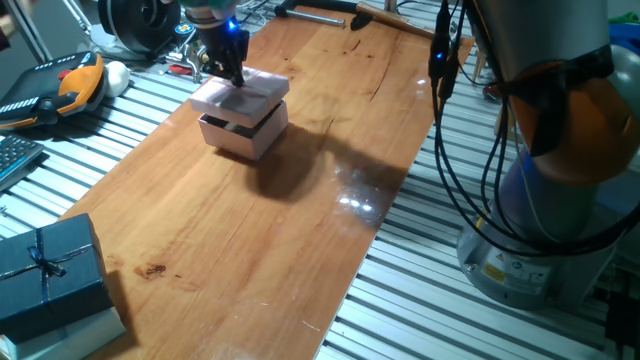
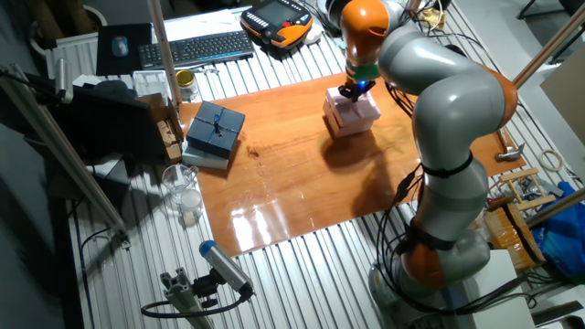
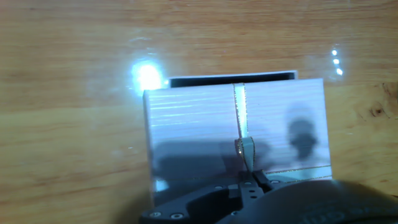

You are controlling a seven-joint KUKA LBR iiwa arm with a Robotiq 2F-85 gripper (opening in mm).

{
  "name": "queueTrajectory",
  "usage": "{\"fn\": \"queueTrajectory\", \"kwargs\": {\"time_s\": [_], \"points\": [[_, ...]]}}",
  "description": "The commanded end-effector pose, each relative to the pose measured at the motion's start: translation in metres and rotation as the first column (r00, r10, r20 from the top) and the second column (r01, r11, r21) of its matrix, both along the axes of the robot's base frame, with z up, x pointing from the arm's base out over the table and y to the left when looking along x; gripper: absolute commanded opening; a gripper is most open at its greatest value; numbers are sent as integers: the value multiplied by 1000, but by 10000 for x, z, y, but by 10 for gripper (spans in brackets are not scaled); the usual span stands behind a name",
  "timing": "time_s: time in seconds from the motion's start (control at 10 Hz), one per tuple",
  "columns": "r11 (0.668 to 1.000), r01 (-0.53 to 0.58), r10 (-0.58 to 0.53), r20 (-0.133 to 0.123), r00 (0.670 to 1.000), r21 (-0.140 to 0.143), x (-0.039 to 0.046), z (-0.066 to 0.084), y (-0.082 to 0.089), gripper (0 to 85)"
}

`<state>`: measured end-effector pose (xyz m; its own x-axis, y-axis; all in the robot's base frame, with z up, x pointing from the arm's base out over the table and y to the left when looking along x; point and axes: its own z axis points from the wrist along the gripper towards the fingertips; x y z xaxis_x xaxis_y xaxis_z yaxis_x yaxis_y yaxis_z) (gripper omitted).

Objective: Cover the box

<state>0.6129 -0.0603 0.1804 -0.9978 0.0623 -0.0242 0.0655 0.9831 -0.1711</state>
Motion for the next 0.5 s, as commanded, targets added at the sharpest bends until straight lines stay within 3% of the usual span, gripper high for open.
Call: {"fn": "queueTrajectory", "kwargs": {"time_s": [0.0,0.4], "points": [[1000,6,-6,1,1000,2,2,-31,-36,0],[999,35,-35,-2,999,9,43,-119,-116,0]]}}
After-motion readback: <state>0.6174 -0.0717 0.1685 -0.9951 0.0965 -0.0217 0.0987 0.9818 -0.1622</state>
